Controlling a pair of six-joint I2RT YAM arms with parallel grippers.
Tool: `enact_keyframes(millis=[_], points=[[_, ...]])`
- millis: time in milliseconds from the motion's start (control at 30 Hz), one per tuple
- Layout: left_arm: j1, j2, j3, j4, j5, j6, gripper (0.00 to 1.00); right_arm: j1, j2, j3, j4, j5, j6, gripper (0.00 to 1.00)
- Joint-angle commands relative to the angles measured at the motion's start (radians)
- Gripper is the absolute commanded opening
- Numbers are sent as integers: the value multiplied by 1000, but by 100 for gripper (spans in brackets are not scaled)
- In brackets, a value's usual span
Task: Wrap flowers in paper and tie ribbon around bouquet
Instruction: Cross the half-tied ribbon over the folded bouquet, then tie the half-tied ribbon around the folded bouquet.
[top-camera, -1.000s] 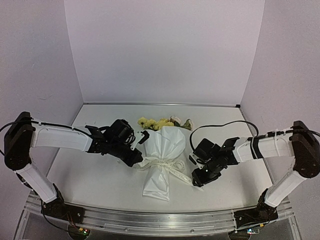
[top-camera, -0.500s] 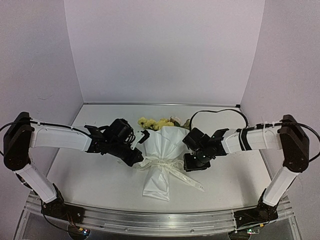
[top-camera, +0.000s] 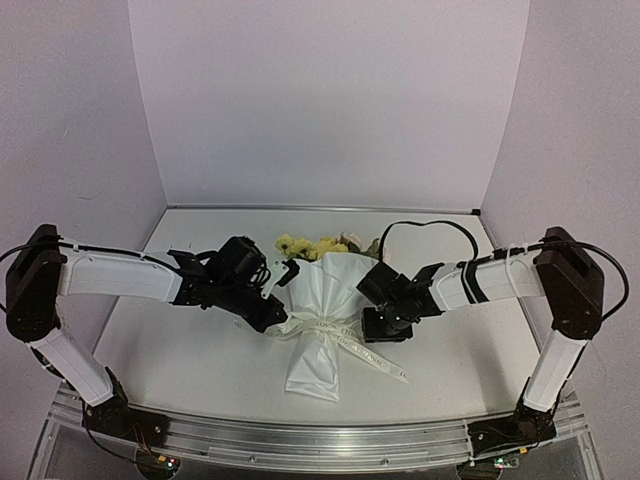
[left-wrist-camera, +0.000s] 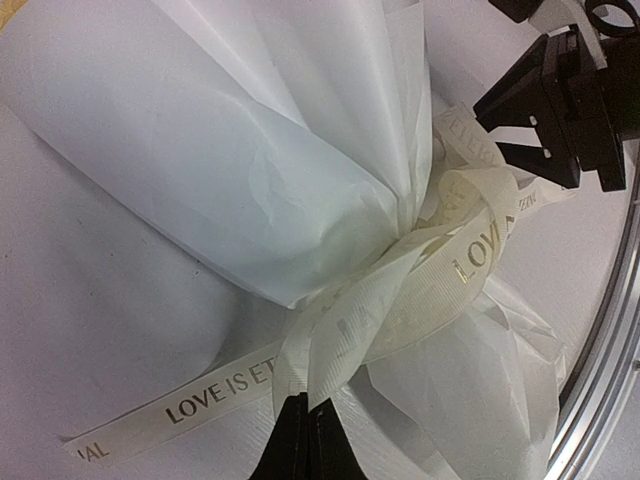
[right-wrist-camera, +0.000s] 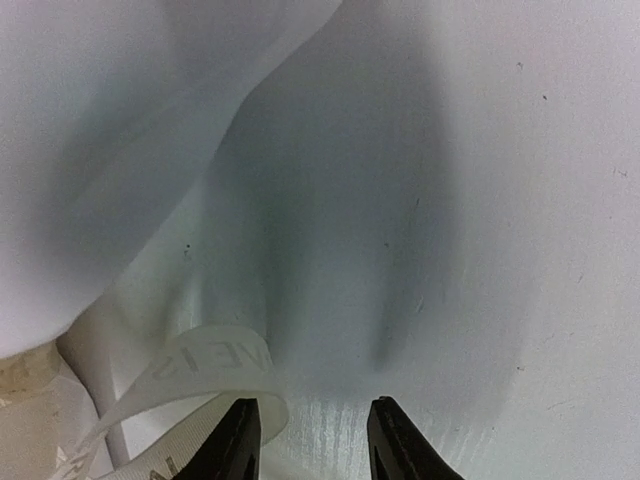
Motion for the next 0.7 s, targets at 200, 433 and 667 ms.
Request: enact_keyframes(millis=[200, 433, 667], points=[[0, -42, 8, 23, 7, 4, 0, 12, 30, 37, 70, 69, 45, 35], [0, -48, -4, 26, -20, -12, 0, 22, 71, 38, 82, 58, 72, 17], [0, -82, -55, 36, -105, -84, 0, 19, 3, 18, -26, 161, -10, 0]])
